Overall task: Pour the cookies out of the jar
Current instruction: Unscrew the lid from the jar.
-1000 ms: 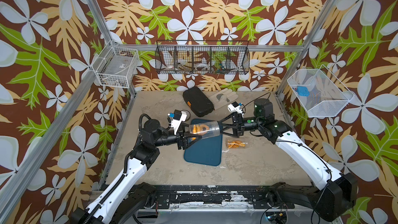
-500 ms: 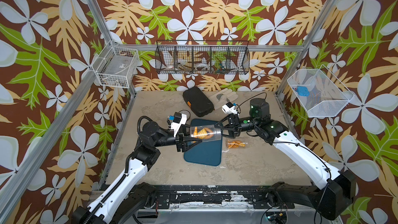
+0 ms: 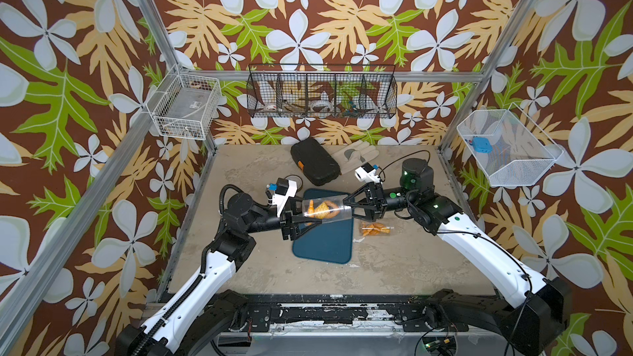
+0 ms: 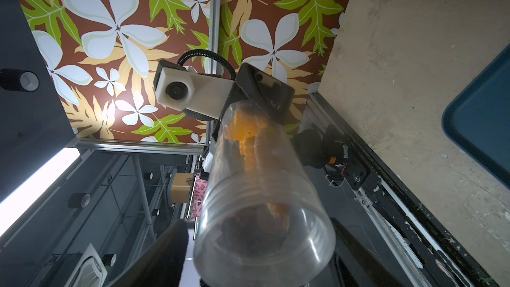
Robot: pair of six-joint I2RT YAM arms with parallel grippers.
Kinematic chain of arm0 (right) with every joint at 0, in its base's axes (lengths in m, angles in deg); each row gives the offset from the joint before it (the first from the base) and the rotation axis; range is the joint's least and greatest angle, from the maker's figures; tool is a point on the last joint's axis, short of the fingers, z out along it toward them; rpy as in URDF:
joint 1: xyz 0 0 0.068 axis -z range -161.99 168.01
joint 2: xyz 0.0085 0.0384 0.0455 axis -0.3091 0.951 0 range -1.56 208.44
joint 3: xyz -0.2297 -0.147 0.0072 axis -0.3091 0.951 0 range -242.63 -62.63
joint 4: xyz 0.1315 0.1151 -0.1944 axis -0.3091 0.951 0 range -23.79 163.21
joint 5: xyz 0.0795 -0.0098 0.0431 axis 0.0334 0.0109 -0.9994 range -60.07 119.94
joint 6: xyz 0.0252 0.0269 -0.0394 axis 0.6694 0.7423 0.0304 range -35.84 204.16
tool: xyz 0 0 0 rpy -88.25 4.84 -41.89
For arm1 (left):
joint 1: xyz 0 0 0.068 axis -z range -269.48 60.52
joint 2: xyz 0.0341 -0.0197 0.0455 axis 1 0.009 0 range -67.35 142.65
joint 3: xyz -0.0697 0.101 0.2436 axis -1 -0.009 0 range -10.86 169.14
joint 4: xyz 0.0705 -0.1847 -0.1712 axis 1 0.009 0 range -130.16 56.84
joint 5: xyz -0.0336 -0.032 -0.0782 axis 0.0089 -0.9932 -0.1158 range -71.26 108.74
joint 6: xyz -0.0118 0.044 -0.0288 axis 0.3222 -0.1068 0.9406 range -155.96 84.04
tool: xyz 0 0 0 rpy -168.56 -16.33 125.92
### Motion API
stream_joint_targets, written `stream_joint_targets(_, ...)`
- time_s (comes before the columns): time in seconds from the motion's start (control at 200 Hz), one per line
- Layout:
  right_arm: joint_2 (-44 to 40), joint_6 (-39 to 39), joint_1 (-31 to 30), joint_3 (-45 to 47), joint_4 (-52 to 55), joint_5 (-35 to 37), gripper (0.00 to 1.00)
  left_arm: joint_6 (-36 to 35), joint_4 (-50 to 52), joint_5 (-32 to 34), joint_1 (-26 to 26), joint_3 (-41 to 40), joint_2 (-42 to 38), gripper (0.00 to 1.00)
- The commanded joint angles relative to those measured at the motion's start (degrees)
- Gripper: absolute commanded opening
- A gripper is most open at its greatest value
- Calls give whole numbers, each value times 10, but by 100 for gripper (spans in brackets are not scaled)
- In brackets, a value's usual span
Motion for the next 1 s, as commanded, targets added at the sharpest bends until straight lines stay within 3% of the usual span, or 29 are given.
stream_joint_targets(0.0, 5, 10, 0, -6, -41, -12, 71, -2, -19, -4, 1, -4, -3, 36)
stream_joint_targets(0.115, 9, 11, 0, -6, -48, -14, 62, -3, -20, -6, 2, -7, -4, 35)
stream_joint_targets(0.25, 11, 1, -1, -7, -48, -16, 61, 1, -19, -5, 2, -7, -5, 35)
stream_joint_targets(0.365, 15, -65, -1, -24, -6, -15, 60, 36, -28, 3, 1, -4, -2, 35)
stream_joint_targets(0.535, 20, -155, -1, -36, 11, -11, 53, 184, -89, -2, 1, -5, 17, 31)
stream_joint_targets(0.666, 25, -191, -1, -34, -2, -19, 52, 281, -114, -11, 2, -3, 29, 31)
stream_joint_targets(0.996, 28, -348, -1, -52, 84, -4, 52, 549, -155, -34, -1, -2, 72, 25)
